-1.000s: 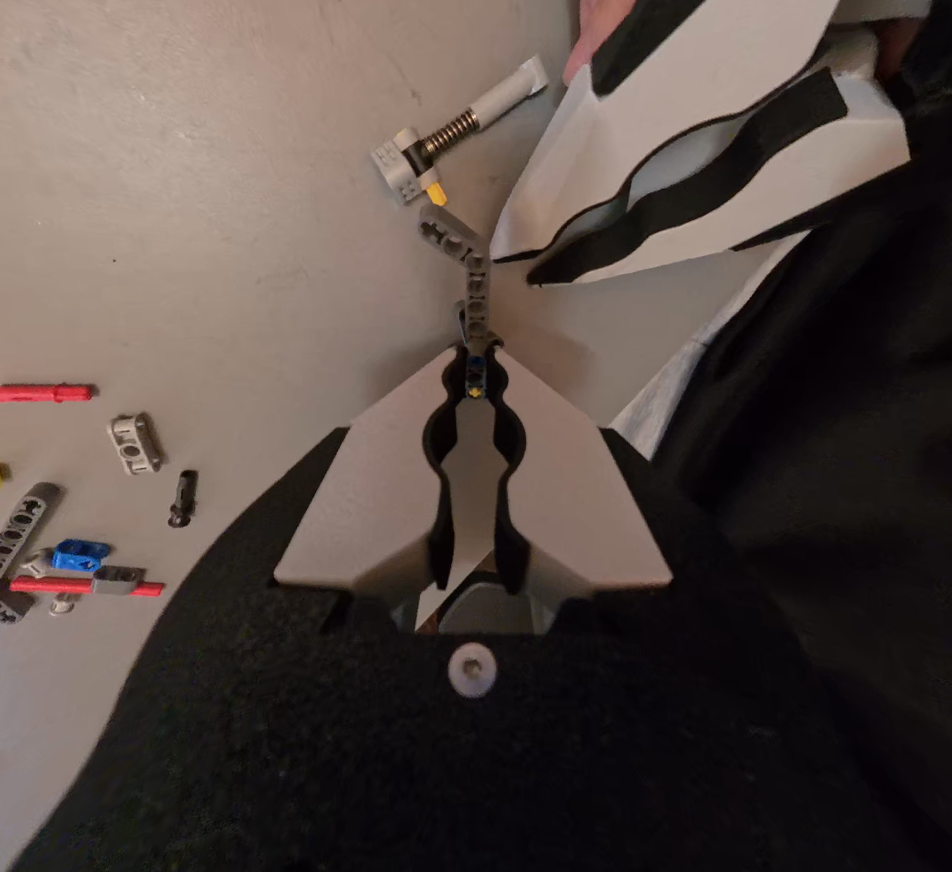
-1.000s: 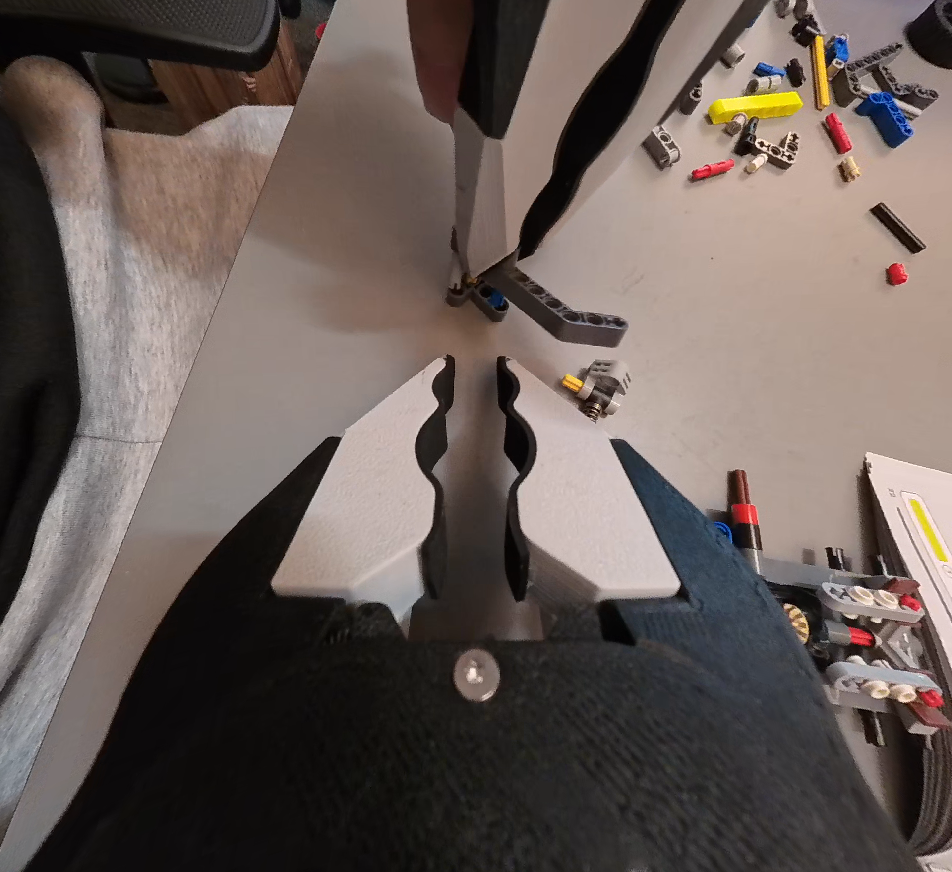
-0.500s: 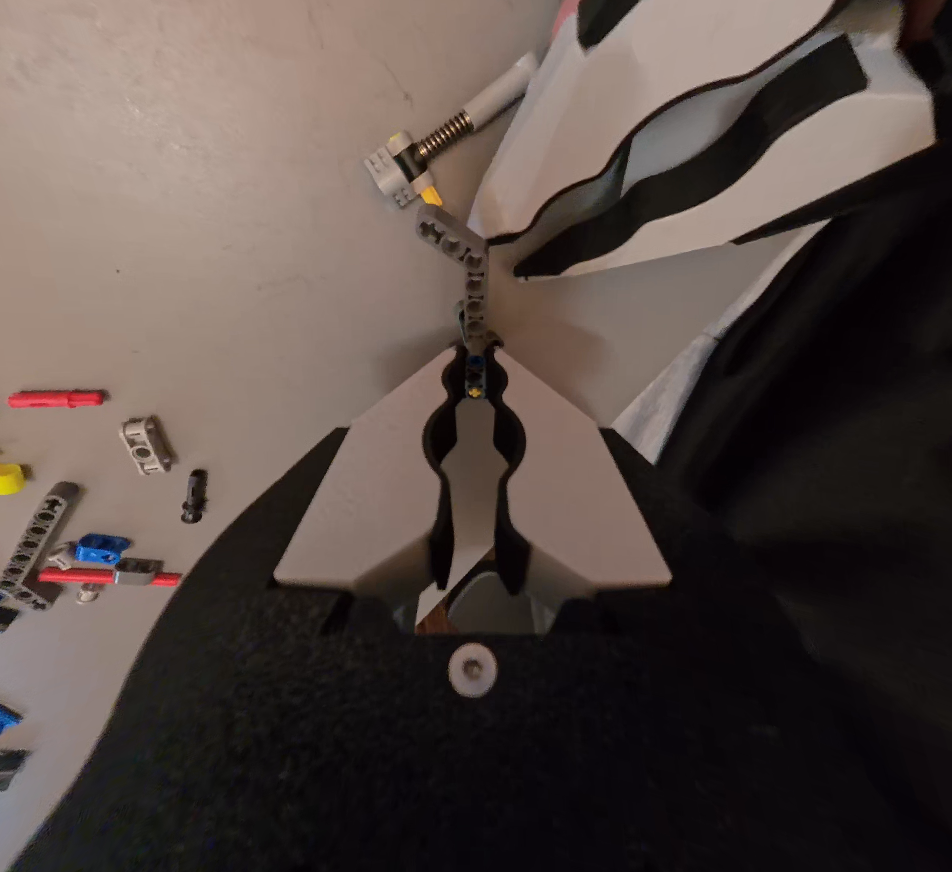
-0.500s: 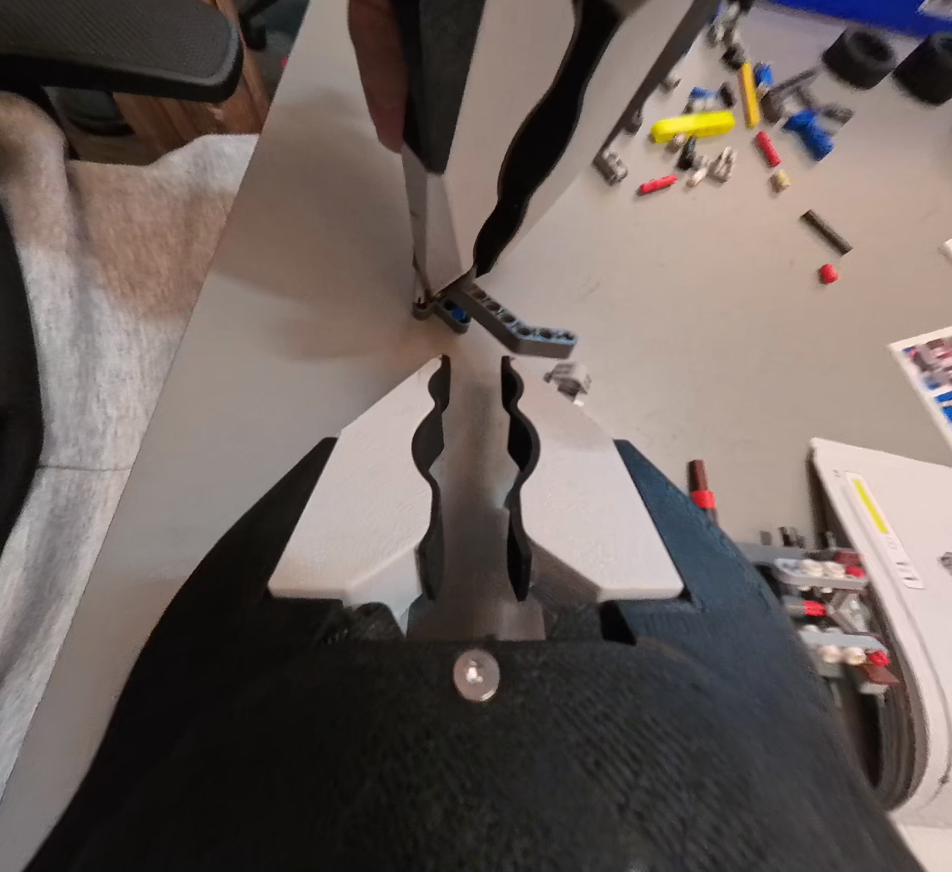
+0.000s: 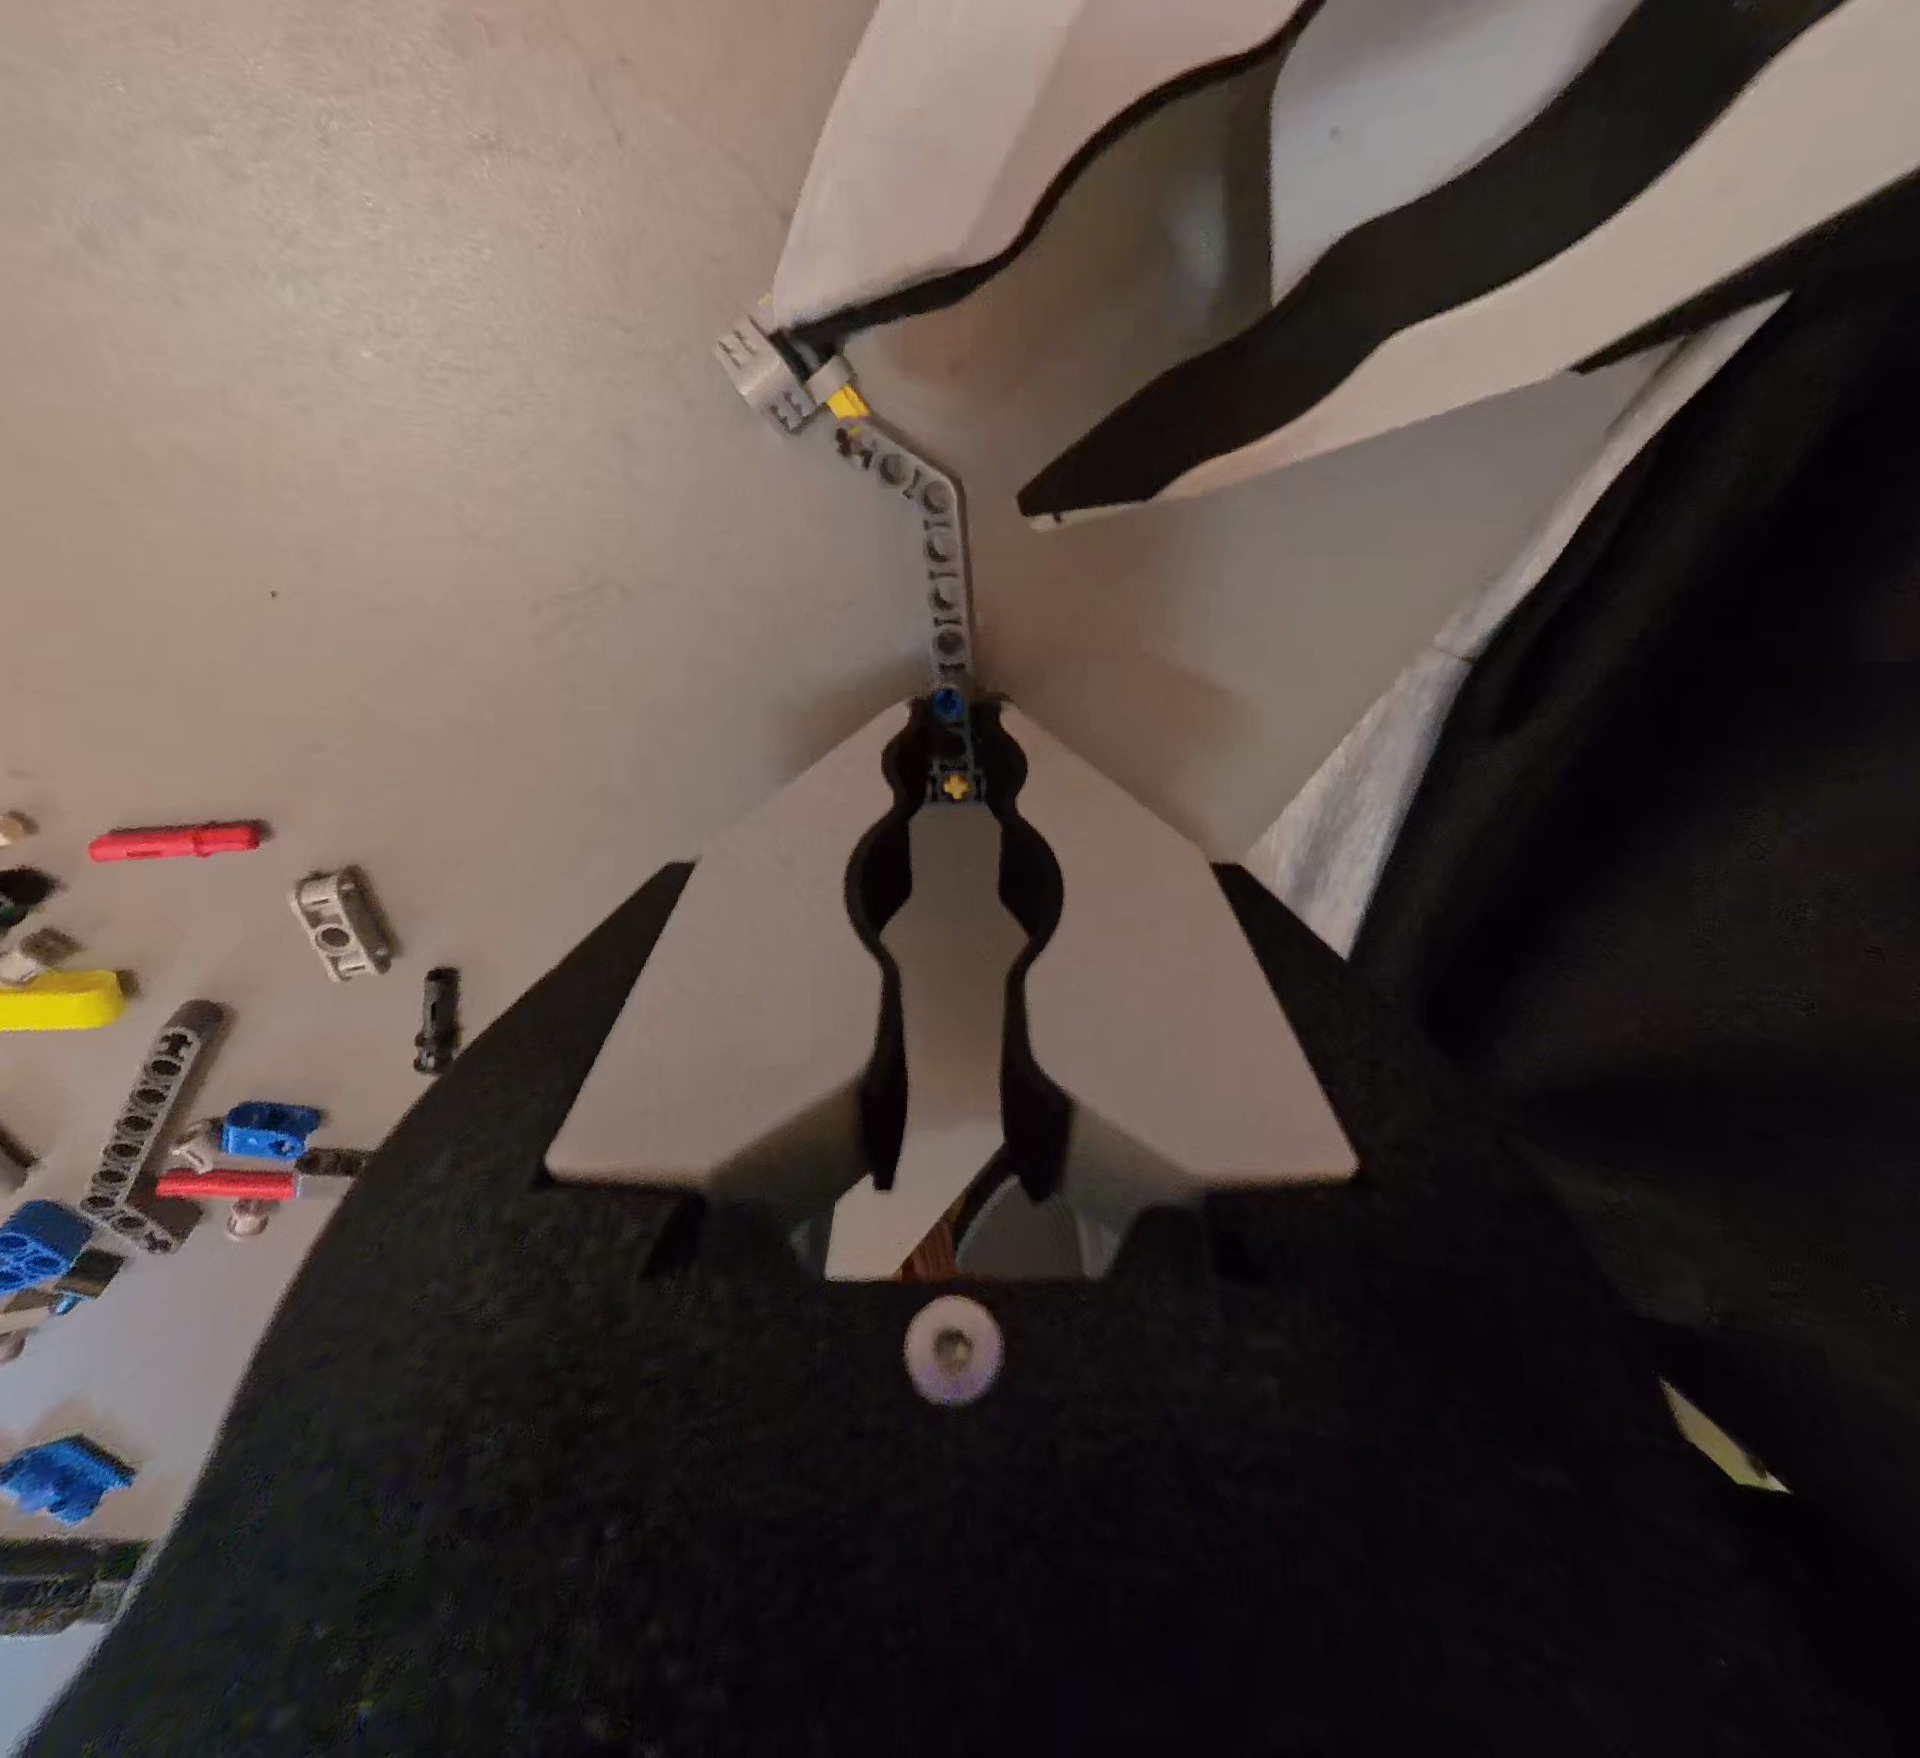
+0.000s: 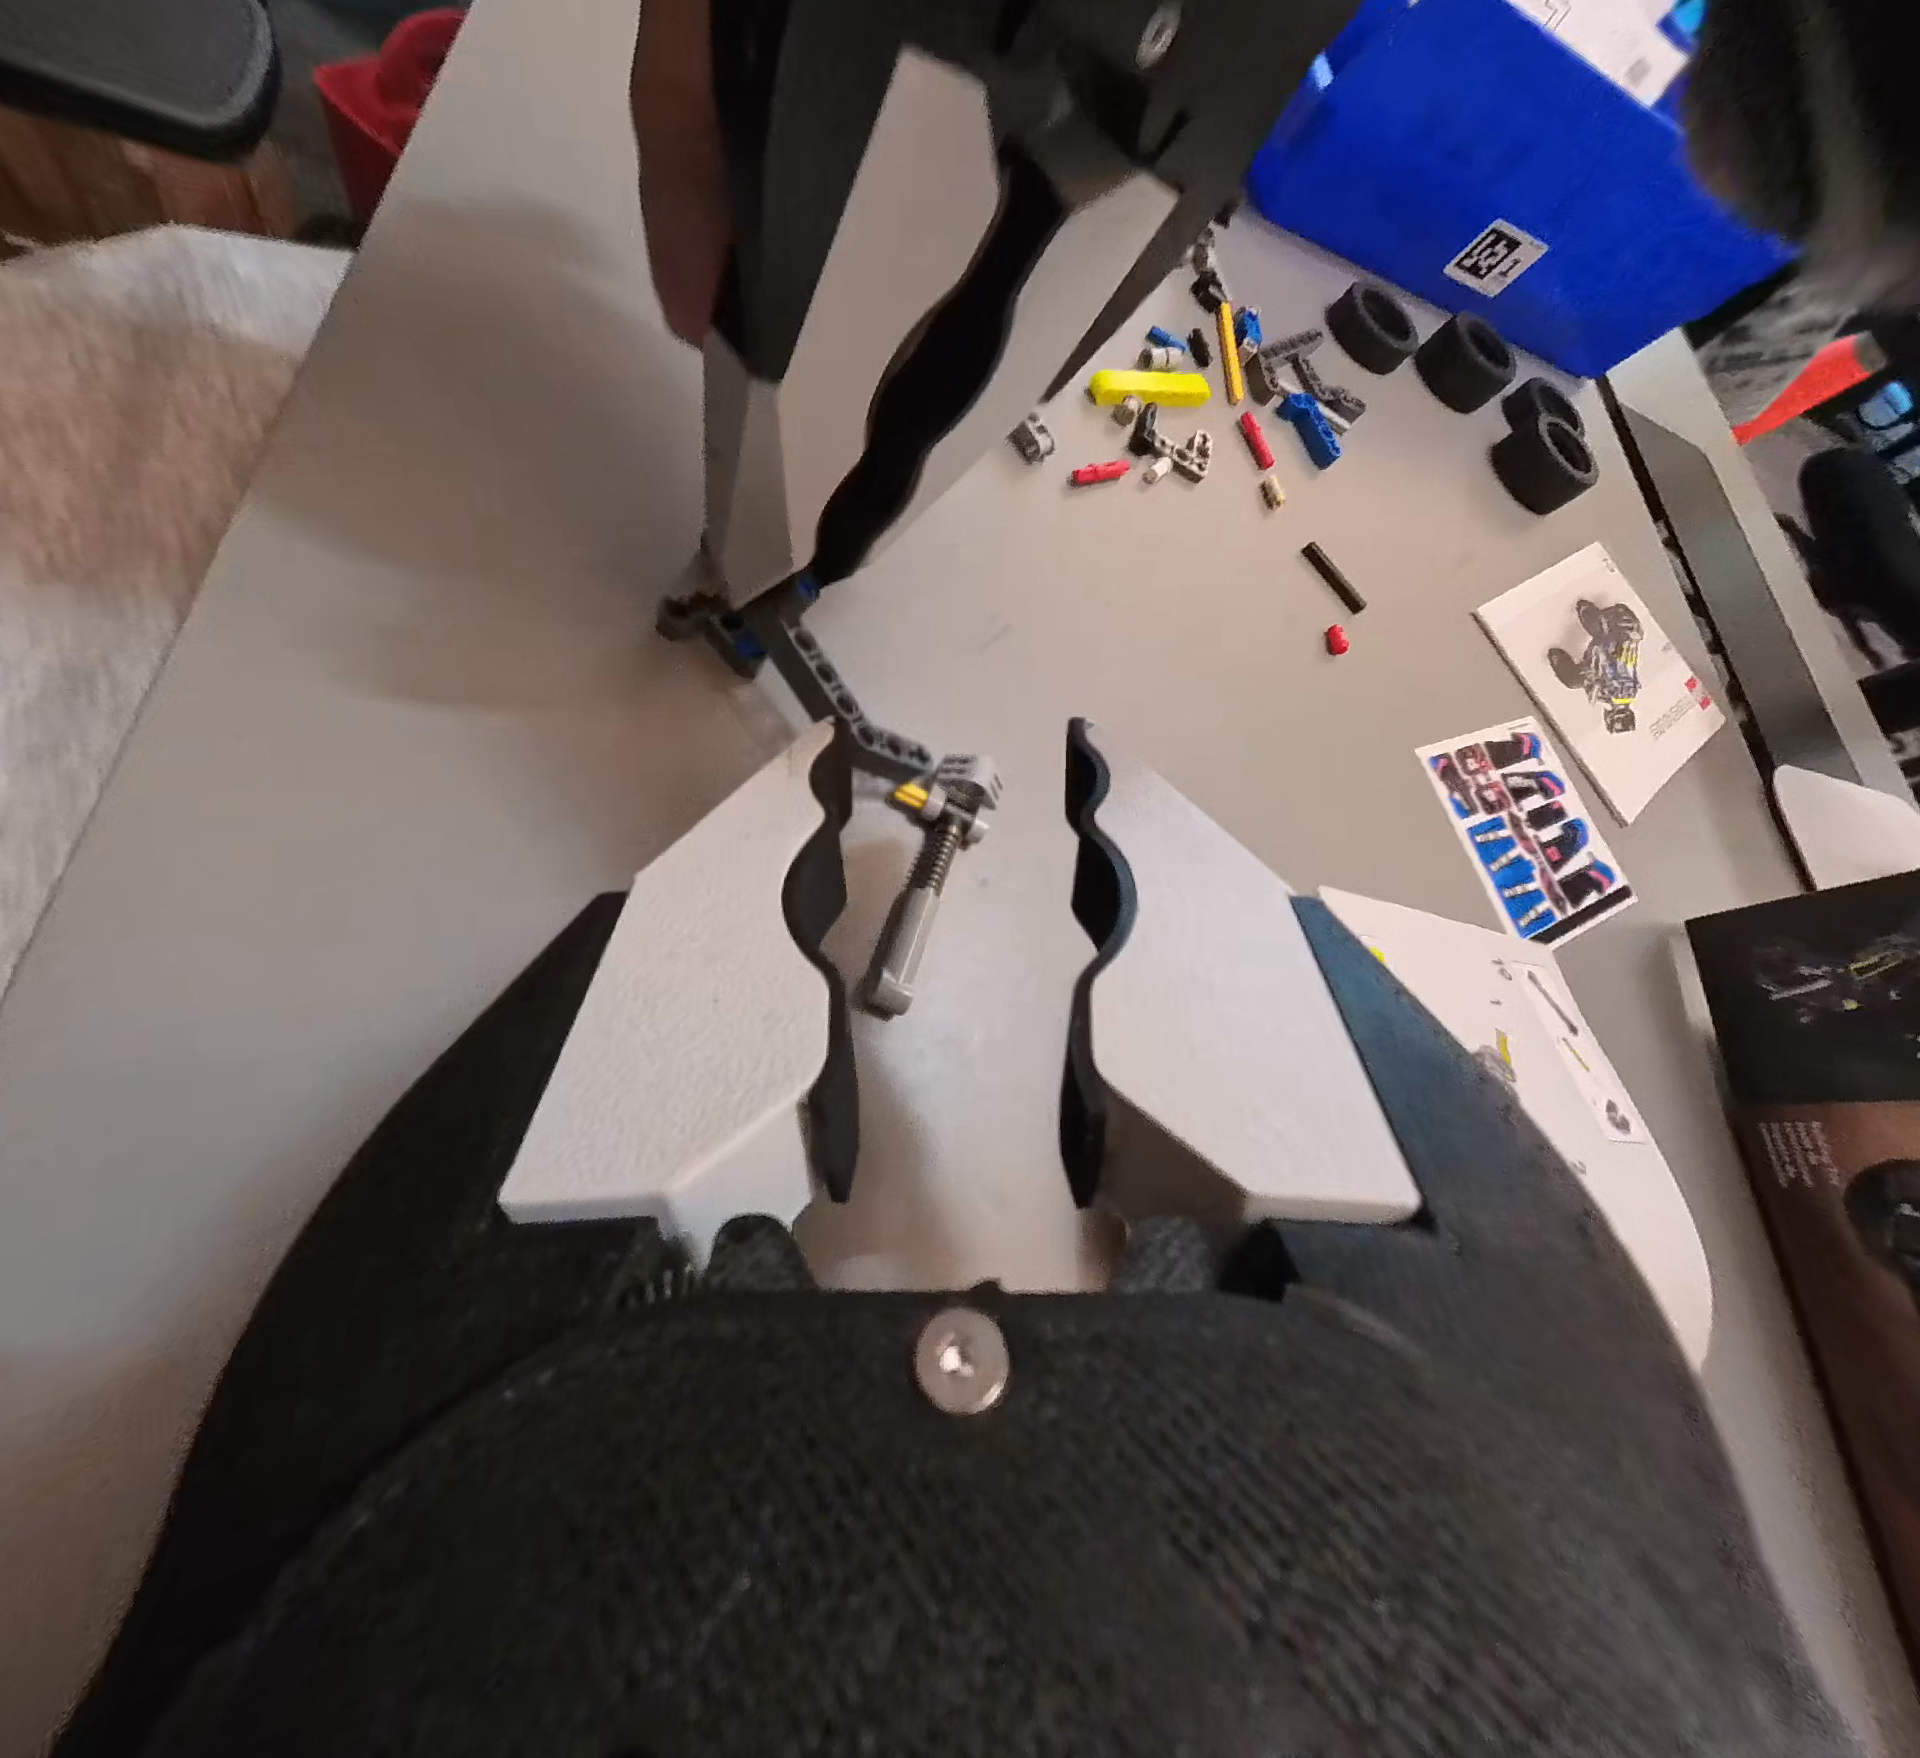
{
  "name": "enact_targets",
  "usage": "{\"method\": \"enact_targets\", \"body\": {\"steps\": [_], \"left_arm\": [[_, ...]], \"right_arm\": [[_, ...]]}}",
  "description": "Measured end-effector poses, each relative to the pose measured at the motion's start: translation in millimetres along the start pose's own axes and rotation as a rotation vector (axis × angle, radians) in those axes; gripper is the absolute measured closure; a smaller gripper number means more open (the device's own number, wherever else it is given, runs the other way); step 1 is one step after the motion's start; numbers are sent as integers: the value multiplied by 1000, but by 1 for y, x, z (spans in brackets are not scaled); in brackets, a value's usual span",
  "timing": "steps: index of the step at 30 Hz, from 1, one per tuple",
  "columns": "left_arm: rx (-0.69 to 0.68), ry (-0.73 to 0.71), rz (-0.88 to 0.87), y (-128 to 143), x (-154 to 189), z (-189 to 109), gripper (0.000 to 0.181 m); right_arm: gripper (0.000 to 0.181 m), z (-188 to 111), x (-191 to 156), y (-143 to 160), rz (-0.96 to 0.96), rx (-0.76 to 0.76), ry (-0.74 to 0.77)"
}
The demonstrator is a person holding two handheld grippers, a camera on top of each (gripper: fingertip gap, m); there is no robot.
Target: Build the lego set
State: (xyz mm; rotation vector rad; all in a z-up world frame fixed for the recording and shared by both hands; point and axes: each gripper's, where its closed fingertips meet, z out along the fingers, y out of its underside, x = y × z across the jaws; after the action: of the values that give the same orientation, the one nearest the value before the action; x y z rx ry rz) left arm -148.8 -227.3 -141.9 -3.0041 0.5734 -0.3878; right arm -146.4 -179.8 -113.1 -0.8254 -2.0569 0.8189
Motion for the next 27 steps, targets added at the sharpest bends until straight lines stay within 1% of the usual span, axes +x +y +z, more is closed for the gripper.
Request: {"method": "enact_targets", "body": {"steps": [4,6,8,10,13,16,17,19,22,24,27], "left_arm": [[155,-11,10,-6,0,-12,167],[261,-65,39,-7,-3,-21,165],[372,-118,69,-5,-5,-29,164],[483,-165,100,0,-4,-33,164],[603,-255,111,11,-11,-31,157],[705,-296,48,14,-17,-26,148],[728,-302,22,14,-18,-24,145],[752,-288,1,12,-15,-19,140],[749,-283,-43,10,-16,-11,134],[744,-305,-51,11,-18,-7,138],[740,-342,-25,12,-19,-5,146]], "right_arm": [[144,-1,-4,-8,-41,51,0],[144,-1,-9,-13,-69,66,-8],[144,0,-18,-19,-93,91,-32],[146,3,-24,-23,-108,103,-25],[151,11,-29,-19,-163,55,-17],[149,22,-24,-15,-157,3,-6],[149,24,-25,-14,-142,1,-24],[145,30,-33,-10,-102,-32,-118],[143,37,-27,-6,-84,-57,-151],[143,36,-22,-8,-82,-59,-180],[148,30,-14,-6,-117,-87,-242]]}}
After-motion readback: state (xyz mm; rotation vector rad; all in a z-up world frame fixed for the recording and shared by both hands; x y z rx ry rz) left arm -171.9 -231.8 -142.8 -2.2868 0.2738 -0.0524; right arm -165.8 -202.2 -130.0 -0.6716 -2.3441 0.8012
